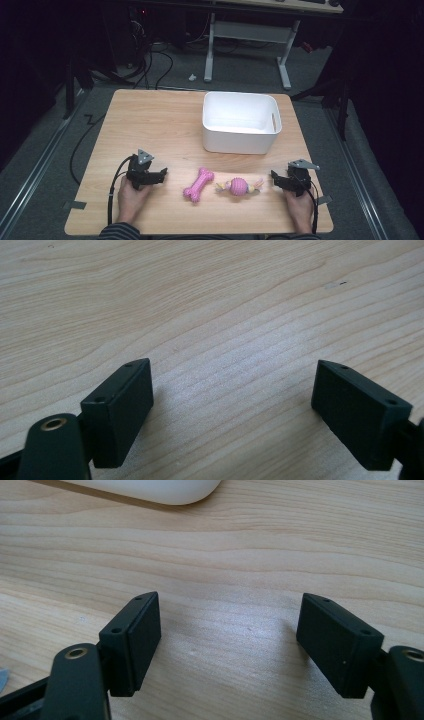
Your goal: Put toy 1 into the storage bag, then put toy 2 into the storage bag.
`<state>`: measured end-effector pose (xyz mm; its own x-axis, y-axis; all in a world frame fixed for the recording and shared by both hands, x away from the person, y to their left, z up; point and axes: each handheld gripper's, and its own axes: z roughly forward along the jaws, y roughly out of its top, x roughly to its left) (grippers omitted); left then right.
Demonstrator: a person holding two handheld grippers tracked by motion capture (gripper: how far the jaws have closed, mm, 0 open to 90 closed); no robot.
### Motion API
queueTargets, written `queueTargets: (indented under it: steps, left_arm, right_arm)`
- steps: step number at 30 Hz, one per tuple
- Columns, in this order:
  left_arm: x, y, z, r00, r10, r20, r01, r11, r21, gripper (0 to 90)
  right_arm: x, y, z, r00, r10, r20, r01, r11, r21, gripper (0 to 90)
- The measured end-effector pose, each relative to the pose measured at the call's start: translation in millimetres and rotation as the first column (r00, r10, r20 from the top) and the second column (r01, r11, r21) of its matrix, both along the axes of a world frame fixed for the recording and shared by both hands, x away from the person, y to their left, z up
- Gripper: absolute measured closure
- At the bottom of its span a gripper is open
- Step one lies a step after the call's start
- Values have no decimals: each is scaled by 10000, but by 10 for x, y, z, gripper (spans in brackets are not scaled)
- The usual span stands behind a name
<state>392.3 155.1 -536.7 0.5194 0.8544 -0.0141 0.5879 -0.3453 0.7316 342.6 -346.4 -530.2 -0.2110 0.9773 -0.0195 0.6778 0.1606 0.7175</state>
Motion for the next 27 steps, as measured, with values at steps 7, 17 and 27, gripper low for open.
queueTargets:
  steps: [7, 17, 27]
  left_arm:
    - [2, 0, 0, 10000, -7, -3, 7, 10000, -2, 171]
    - [7, -2, 0, 10000, -45, -10, 45, 10000, -2, 171]
    - [7, -11, 1, 10000, -10, -36, 11, 10000, 53, 151]
  right_arm:
    - [-2, 1, -1, 10000, 27, 17, -27, 10000, 13, 260]
    - [-3, 2, -1, 10000, 24, 7, -24, 10000, 28, 260]
    - [-3, 3, 1, 10000, 81, -15, -81, 10000, -9, 260]
